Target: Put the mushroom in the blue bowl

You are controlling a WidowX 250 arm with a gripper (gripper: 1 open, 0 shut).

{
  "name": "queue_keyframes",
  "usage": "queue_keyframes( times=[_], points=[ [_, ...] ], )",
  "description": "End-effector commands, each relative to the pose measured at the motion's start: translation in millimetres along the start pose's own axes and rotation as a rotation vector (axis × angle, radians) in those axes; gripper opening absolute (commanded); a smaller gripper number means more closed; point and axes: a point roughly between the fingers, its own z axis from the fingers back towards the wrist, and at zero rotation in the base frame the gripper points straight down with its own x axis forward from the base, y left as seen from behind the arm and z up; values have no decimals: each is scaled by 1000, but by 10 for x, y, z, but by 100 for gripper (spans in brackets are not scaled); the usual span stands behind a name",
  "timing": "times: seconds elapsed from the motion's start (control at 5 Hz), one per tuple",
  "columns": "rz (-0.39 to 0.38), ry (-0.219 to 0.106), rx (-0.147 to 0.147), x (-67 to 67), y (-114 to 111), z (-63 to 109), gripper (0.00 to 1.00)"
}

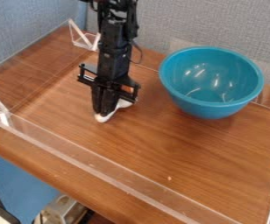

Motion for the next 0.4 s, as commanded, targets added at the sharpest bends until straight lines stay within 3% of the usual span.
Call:
queue_keyframes(
  times=[0.0, 0.2],
  points=[
    [-8, -110, 20, 17, -39, 460, 0],
    [-23, -157, 21, -6, -152, 805, 0]
  ],
)
